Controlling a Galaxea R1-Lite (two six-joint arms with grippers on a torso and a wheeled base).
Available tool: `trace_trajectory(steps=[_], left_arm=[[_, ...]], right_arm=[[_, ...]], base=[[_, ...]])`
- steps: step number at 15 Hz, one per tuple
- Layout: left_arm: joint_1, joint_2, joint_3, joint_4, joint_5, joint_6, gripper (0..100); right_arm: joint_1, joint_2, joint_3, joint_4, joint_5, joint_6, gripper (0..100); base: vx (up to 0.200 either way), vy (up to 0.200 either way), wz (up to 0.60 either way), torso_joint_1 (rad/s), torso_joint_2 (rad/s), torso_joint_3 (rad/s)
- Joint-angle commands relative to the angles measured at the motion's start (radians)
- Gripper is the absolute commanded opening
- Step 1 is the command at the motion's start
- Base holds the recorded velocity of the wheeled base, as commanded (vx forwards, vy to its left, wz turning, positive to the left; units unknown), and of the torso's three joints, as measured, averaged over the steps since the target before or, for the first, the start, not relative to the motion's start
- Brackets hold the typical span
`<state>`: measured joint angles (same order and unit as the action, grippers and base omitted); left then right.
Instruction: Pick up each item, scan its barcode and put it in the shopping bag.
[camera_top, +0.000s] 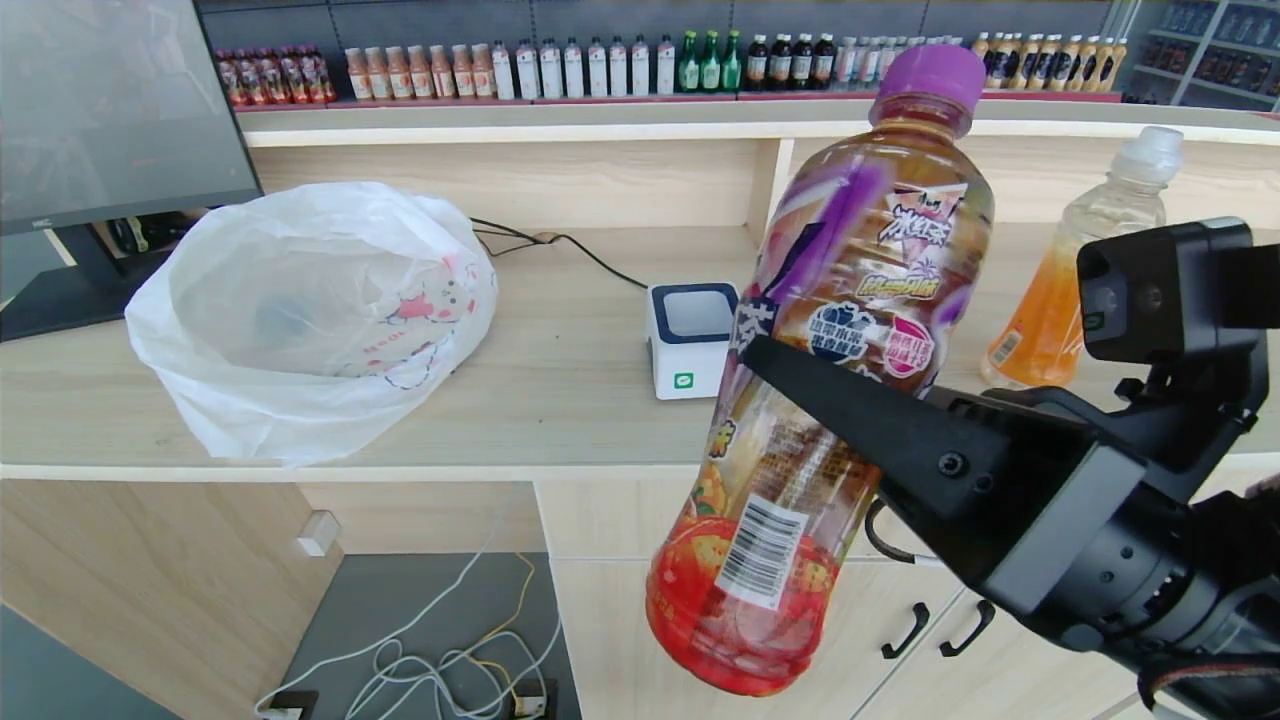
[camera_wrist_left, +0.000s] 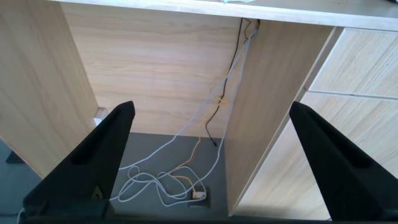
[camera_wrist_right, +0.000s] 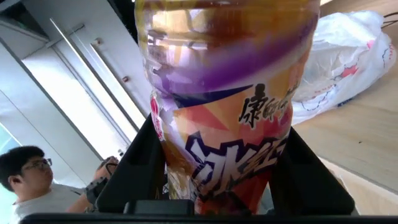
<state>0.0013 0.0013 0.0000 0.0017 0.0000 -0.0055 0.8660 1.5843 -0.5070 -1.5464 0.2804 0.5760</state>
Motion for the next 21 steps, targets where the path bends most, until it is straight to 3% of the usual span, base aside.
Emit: trace_trajectory(steps=[1, 3, 6, 7, 9, 13, 16, 17, 21], left_arm=[[0.000, 0.000, 0.000, 0.000, 0.000, -0.001, 100], [0.000, 0.000, 0.000, 0.000, 0.000, 0.001, 100], [0.000, 0.000, 0.000, 0.000, 0.000, -0.001, 100], [0.000, 0.000, 0.000, 0.000, 0.000, -0.001, 100], [0.000, 0.000, 0.000, 0.000, 0.000, -0.001, 100], [0.000, 0.000, 0.000, 0.000, 0.000, -0.001, 100], [0.000, 0.000, 0.000, 0.000, 0.000, -0.002, 100], [0.000, 0.000, 0.000, 0.000, 0.000, -0.004, 100], [0.000, 0.000, 0.000, 0.000, 0.000, -0.002, 100]], right_arm=[[-0.007, -0.004, 0.024, 0.000, 0.003, -0.053, 0], [-0.008, -0.018, 0.025, 0.000, 0.008, -0.099, 0], [-0.050, -0.036, 0.030, 0.003, -0.003, -0.294, 0], [-0.059, -0.040, 0.030, 0.003, -0.026, -0.392, 0], [-0.077, -0.069, 0.045, 0.005, -0.142, -0.464, 0], [-0.196, -0.136, 0.124, 0.009, -0.161, -0.676, 0], [-0.237, -0.139, 0.143, 0.005, -0.221, -0.726, 0], [-0.235, -0.132, 0.131, 0.002, -0.307, -0.722, 0], [-0.237, -0.119, 0.128, -0.018, -0.322, -0.725, 0]], base=[[0.000, 0.000, 0.00, 0.000, 0.00, 0.000], [0.000, 0.000, 0.00, 0.000, 0.00, 0.000], [0.000, 0.000, 0.00, 0.000, 0.00, 0.000], [0.000, 0.000, 0.00, 0.000, 0.00, 0.000], [0.000, 0.000, 0.00, 0.000, 0.00, 0.000], [0.000, 0.000, 0.00, 0.000, 0.00, 0.000], [0.000, 0.000, 0.00, 0.000, 0.00, 0.000], [0.000, 0.000, 0.00, 0.000, 0.00, 0.000], [0.000, 0.100, 0.00, 0.004, 0.00, 0.001]])
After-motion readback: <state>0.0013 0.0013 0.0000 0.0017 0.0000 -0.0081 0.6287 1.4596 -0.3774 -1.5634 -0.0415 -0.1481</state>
